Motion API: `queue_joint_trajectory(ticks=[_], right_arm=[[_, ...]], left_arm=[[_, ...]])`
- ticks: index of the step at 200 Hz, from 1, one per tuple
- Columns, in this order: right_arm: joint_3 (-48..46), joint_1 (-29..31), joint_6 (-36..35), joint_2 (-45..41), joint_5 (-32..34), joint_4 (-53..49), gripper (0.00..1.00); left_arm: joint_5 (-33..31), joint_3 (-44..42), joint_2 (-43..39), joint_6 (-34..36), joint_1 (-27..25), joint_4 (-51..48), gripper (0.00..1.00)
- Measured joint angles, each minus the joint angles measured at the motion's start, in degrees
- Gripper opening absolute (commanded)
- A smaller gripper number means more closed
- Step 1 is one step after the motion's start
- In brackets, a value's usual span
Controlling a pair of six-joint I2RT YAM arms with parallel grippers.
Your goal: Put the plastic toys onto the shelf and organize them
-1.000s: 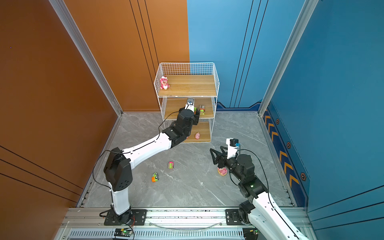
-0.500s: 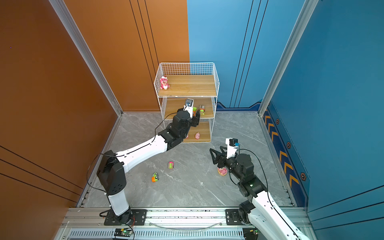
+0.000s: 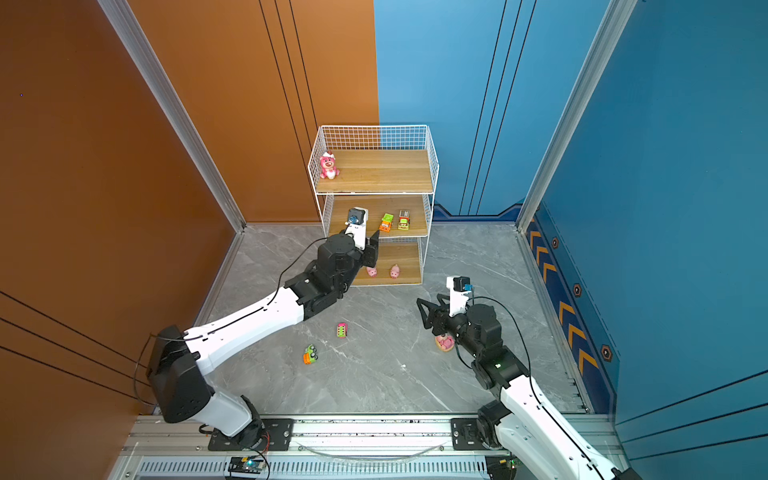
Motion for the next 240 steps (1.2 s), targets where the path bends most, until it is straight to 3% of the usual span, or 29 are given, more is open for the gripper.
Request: queue_joint_trajectory(ticks=[59,113,139,240], right_arm=[[2.32,1.05,-0.90,2.01,1.07,-0.13,0.71],[2.78,0.90,-1.55,3.21,1.79,-0.04,0.71],[2.75,0.74,-1.70,2.86,1.79,-0.04,0.71],[1.33,0.74,-1.68,-2.25,1.75,0.09,0.71]], left_arm=[[6.12,-3.17,-2.78,-8.61,5.90,-6.73,0.34],[8.11,-0.31,4.00,-11.08,4.83,-6.16,0.07],[8.20,3.10,7.65,-10.73,4.55,-5.97,0.00],[10.99,6.97,12.41,-7.65,6.10,-0.66,0.00]])
